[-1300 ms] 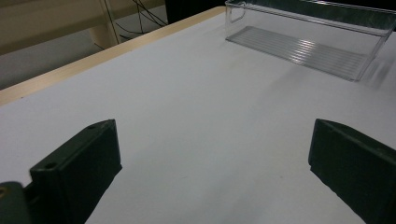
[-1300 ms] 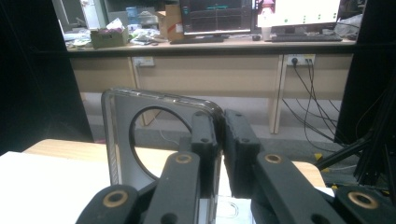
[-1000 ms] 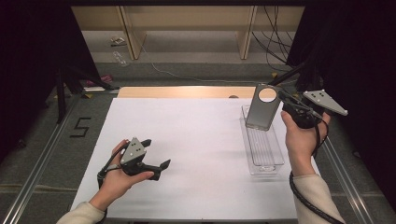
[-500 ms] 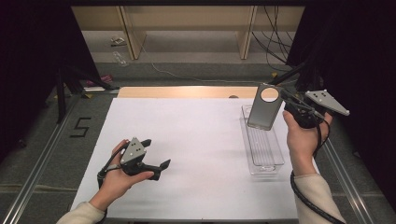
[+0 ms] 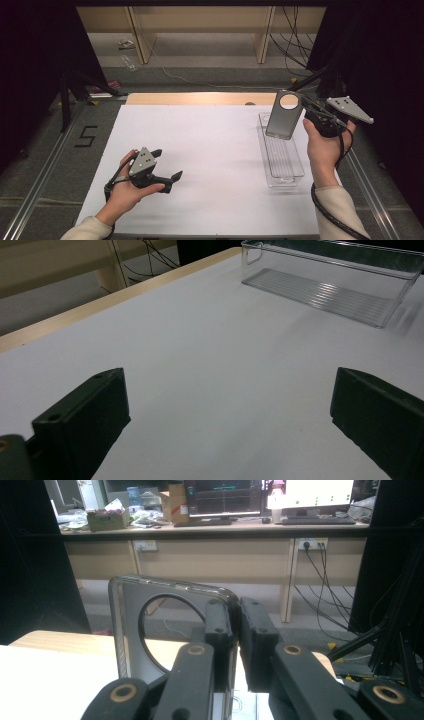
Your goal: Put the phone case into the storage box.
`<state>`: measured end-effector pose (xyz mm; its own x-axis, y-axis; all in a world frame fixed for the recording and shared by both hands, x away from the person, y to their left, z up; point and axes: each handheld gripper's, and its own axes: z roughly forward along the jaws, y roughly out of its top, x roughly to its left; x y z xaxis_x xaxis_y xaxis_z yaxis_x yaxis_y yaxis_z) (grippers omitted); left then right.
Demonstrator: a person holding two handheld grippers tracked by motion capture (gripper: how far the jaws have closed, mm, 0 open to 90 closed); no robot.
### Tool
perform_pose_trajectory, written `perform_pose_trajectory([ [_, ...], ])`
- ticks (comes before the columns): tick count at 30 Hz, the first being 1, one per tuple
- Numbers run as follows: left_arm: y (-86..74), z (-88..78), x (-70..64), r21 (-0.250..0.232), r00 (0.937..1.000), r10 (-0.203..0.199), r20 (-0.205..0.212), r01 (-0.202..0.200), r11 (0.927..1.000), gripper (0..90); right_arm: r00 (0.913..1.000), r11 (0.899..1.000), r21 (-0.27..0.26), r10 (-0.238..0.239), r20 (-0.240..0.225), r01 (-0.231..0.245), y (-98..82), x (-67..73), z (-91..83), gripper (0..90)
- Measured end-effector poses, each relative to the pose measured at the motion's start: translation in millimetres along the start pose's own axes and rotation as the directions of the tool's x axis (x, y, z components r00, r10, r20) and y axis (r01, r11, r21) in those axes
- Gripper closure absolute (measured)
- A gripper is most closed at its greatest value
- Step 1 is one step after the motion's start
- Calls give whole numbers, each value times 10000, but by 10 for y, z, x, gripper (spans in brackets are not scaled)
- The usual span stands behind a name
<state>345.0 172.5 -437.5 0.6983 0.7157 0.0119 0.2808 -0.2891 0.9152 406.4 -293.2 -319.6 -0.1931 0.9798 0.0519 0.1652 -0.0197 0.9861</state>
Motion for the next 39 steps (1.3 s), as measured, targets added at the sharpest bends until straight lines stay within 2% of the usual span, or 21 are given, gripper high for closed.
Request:
perform_pose_trajectory([
  [39,-3,1,0,23,10000,3,5,-3,10000,17,9997,9999,-4,-141,185,141,-8,-65,30,837],
])
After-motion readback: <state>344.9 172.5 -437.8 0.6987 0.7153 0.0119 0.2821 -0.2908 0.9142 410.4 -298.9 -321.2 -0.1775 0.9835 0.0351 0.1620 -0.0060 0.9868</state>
